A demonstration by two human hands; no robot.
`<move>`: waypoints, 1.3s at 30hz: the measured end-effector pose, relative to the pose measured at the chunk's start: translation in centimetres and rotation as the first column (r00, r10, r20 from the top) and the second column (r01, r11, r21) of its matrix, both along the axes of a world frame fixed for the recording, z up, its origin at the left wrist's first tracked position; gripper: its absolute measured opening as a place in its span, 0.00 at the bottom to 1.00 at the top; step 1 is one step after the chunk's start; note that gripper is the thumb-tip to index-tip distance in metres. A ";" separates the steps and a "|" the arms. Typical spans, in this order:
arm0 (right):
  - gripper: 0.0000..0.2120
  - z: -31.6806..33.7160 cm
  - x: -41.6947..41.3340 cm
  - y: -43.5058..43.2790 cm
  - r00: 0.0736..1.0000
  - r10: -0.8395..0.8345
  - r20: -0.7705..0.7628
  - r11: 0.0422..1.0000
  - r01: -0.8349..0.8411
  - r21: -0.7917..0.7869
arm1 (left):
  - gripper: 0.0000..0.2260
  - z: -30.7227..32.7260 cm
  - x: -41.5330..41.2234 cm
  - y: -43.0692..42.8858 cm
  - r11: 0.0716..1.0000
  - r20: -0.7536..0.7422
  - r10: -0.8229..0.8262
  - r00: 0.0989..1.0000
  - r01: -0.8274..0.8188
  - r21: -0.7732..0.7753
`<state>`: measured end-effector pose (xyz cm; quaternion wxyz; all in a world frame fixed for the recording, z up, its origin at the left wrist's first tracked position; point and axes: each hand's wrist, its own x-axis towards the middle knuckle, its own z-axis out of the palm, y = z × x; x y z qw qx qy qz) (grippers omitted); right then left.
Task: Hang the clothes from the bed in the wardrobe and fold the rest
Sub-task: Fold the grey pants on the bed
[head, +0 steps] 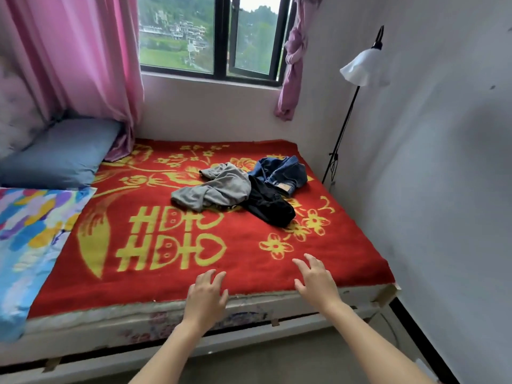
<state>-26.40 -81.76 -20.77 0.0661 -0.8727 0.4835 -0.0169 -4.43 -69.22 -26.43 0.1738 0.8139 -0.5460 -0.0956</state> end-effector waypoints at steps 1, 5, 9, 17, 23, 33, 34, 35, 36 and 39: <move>0.25 0.1 0.9 -1.5 1.000 -0.019 -0.004 1.000 0.019 -0.011 | 0.22 0.2 1.4 -1.4 1.000 0.001 -0.005 1.000 0.005 -0.009; 0.25 0.1 4.1 -5.9 0.997 -0.079 -0.021 0.997 0.079 -0.005 | 0.21 0.8 7.5 -5.7 1.000 0.024 -0.004 1.000 0.005 -0.027; 0.25 -1.1 6.8 -8.4 0.993 -0.083 -0.088 0.995 0.088 0.048 | 0.21 0.3 12.2 -7.7 0.999 -0.012 0.042 0.999 -0.042 -0.012; 0.24 -3.6 14.5 -15.6 0.987 0.000 -0.158 0.994 0.017 0.107 | 0.21 -0.8 19.9 -10.8 0.978 -0.009 0.203 0.979 -0.202 0.059; 0.25 -7.0 21.5 -22.8 0.977 0.064 -0.205 0.978 -0.021 0.206 | 0.22 -1.0 25.3 -14.5 0.939 0.057 0.311 0.949 -0.316 0.134; 0.26 -14.4 31.9 -38.2 0.969 0.131 -0.211 0.926 -0.044 0.375 | 0.22 -4.5 30.9 -27.2 0.843 -0.041 0.456 0.889 -0.417 0.340; 0.26 -14.9 32.6 -39.6 0.969 0.124 -0.215 0.925 -0.034 0.378 | 0.22 -4.8 31.4 -28.6 0.838 -0.044 0.456 0.889 -0.412 0.359; 0.26 -15.4 33.3 -41.0 0.969 0.119 -0.218 0.922 -0.026 0.387 | 0.22 -5.3 31.9 -29.8 0.837 -0.045 0.453 0.891 -0.407 0.365; 0.26 -16.1 33.8 -42.3 0.967 0.111 -0.229 0.915 -0.010 0.403 | 0.22 -5.8 32.1 -31.1 0.832 -0.052 0.454 0.889 -0.403 0.382; 0.27 -18.1 35.3 -46.1 0.964 0.083 -0.254 0.903 0.035 0.427 | 0.22 -7.4 32.9 -33.6 0.812 -0.066 0.475 0.877 -0.408 0.417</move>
